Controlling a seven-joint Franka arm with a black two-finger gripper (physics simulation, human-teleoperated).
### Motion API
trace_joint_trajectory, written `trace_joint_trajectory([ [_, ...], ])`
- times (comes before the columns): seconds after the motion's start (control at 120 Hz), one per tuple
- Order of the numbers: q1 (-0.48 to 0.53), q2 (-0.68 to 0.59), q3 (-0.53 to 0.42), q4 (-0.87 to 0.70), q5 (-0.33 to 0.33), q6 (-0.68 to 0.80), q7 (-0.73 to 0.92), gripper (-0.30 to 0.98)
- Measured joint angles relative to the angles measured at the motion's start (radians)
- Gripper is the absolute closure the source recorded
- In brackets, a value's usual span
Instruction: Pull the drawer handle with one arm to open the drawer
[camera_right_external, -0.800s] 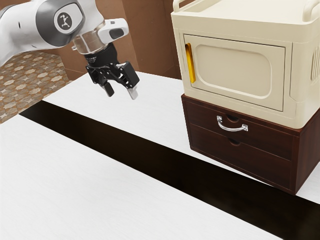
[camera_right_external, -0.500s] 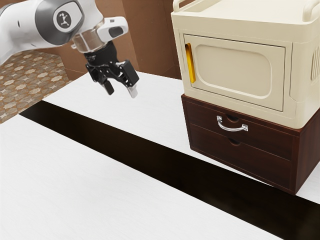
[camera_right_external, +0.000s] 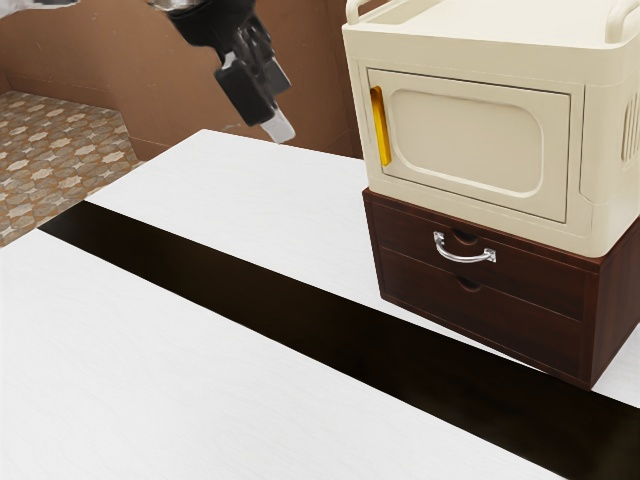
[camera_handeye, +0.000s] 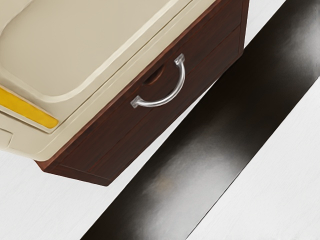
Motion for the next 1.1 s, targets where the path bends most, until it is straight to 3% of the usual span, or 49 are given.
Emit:
trace_joint_trajectory([
  [0.108,-0.008,0.027,-0.004,-0.044,-0.002,0.051,0.106,0.00],
  [0.258,-0.108,0.031,-0.007,-0.134,0.043,0.142,0.222,0.00],
  [0.475,-0.103,0.067,-0.004,-0.233,0.090,0.294,0.341,0.00],
  [0.833,-0.121,0.045,-0.030,-0.352,0.098,0.446,0.464,0.00],
  [1.1,-0.122,0.024,-0.031,-0.429,0.099,0.526,0.519,0.19],
])
